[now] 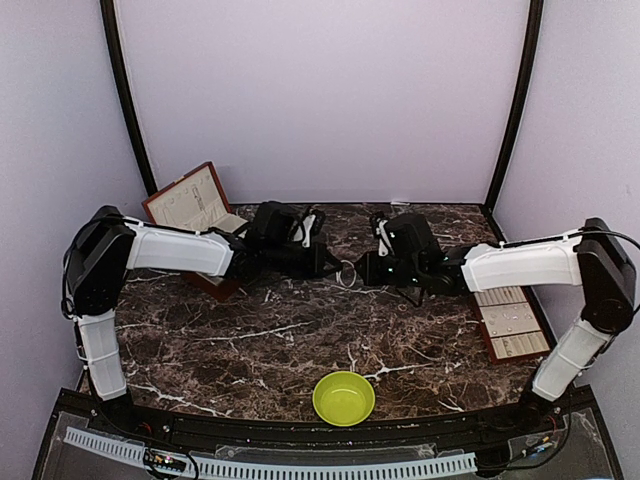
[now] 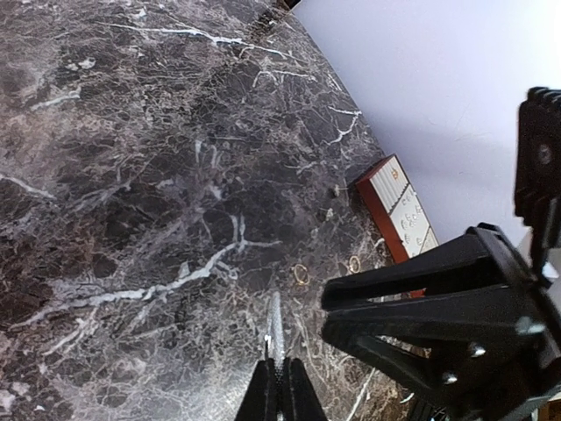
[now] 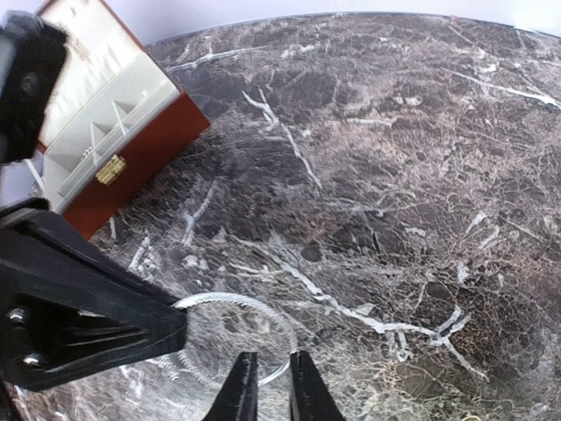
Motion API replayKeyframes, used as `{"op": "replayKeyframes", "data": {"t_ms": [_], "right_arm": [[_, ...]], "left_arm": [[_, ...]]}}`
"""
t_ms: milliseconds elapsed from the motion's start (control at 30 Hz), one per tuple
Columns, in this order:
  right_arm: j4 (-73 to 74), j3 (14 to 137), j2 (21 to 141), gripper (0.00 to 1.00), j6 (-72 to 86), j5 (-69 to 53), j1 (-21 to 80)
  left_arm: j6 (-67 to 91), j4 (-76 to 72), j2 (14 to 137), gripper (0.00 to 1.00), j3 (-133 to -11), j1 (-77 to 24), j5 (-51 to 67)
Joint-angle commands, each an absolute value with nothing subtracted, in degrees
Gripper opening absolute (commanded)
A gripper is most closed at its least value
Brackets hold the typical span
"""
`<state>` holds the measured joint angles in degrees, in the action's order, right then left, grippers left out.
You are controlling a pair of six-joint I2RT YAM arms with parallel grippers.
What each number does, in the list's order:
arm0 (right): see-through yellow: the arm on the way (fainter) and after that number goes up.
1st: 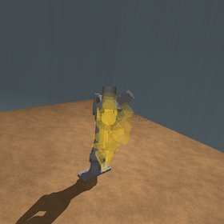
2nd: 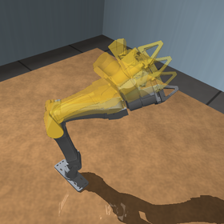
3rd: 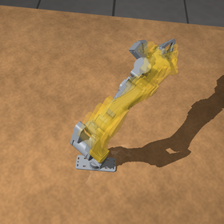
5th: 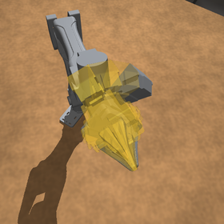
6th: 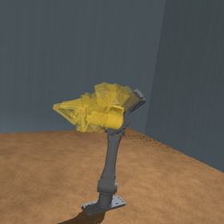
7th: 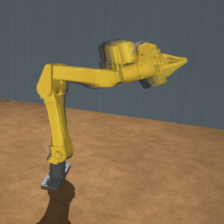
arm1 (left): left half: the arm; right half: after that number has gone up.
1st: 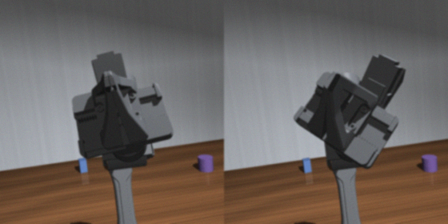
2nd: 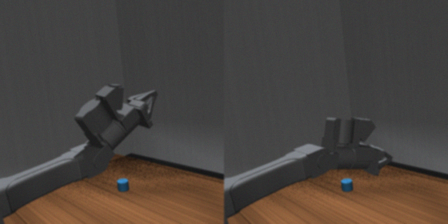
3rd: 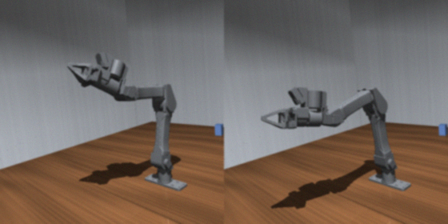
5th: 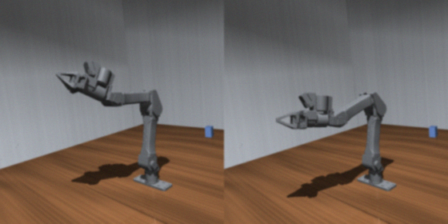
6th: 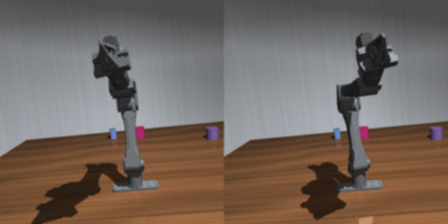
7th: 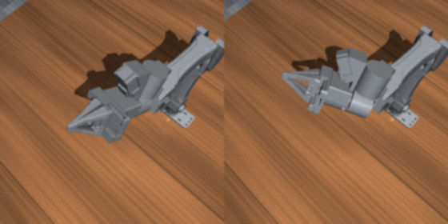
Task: Organize the mixed jewelry
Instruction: Pass from the right arm to the left, then place the bangle in the larger divider.
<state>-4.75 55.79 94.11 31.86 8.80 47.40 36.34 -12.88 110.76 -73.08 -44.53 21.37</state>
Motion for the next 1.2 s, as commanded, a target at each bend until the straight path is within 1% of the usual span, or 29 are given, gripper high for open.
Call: {"op": "replayKeyframes", "data": {"t_ms": [0, 100, 200, 333, 467, 600, 833, 1000, 1167], "right_arm": [[-8.3, 55.13, 89.77, 0.2, 30.51, 8.02, 47.99], [-8.52, 54.86, 87.94, 0.28, 29.6, 8.91, 47.95], [-8.2, 54.17, 86.01, 0.3, 28.61, 10.52, 47.72], [-7.49, 52.26, 83.43, 0.3, 27.59, 12.2, 46.85], [-7.45, 49.51, 81.01, 0.3, 27.44, 12.12, 44.77], [-7.43, 47.11, 79.26, 0.31, 27.6, 11.0, 41.74], [-6.9, 44.32, 75.9, 0.34, 27.96, 10.55, 38.09], [-6.44, 42.96, 73.21, 0.37, 29.28, 10.73, 36.77], [-5.92, 41.79, 71.19, 0.38, 29.97, 11.68, 36.4]], "left_arm": [[30.76, -8.47, 106.29, 0.0, -75.45, -44.62, 16.53], [28.75, -6.21, 105.01, 0.0, -76.08, -43.7, 14.55], [26.39, -3.35, 102.95, 0.0, -75.92, -42.04, 12.86], [23.43, 1.78, 99.24, 0.0, -74.29, -38.02, 10.27], [20.9, 5.3, 94.42, 0.0, -72.16, -31.41, 10.01], [15.54, 10.82, 92.35, 0.0, -73.74, -26.55, 10.16], [6.53, 20.2, 96.67, 0.0, -80.35, -19.37, 14.54], [4.5, 21.21, 101.04, 0.0, -82.98, -15.32, 20.11], [2.68, 21.6, 104.96, 0.0, -85.29, -14.51, 20.78]]}}
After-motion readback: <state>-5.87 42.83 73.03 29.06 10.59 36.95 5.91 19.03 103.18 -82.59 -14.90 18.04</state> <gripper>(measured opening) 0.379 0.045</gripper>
